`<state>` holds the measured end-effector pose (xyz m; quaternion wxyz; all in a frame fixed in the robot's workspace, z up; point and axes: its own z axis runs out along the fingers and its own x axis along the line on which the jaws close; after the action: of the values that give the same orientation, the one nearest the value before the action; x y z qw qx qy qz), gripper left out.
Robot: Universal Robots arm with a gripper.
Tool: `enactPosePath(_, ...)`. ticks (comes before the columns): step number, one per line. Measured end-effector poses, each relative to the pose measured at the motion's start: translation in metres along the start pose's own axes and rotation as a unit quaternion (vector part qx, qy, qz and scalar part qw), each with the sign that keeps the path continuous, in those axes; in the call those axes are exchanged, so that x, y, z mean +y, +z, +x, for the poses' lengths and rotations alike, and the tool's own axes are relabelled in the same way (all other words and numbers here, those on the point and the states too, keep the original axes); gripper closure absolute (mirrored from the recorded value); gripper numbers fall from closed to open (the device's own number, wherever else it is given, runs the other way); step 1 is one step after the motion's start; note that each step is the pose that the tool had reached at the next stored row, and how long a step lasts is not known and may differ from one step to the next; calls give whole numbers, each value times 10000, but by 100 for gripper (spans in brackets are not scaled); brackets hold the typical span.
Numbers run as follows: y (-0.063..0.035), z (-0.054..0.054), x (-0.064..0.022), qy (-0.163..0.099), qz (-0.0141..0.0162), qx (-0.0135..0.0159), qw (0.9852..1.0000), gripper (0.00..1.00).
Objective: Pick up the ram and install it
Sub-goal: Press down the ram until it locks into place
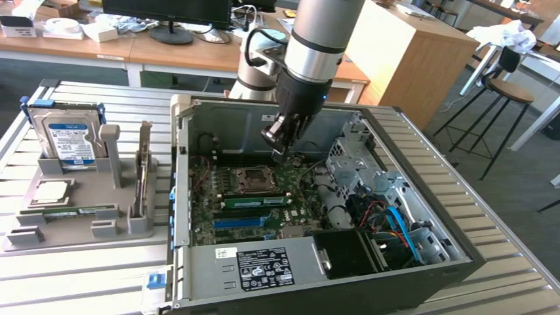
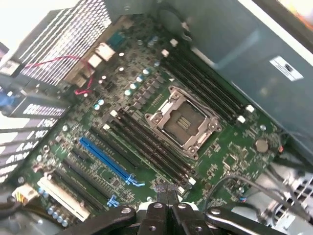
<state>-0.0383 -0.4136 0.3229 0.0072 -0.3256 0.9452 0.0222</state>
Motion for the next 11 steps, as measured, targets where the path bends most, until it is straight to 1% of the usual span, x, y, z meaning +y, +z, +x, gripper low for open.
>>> enactPosePath(3, 4, 0, 0, 277, 7, -11, 9996, 90)
enactPosePath(6, 8, 0, 0, 547, 15, -21, 9985, 90)
enactPosePath(9, 12, 0, 0, 816, 22, -31, 9967, 90)
enactPosePath(11, 16, 0, 0, 1003, 28, -39, 9949, 90)
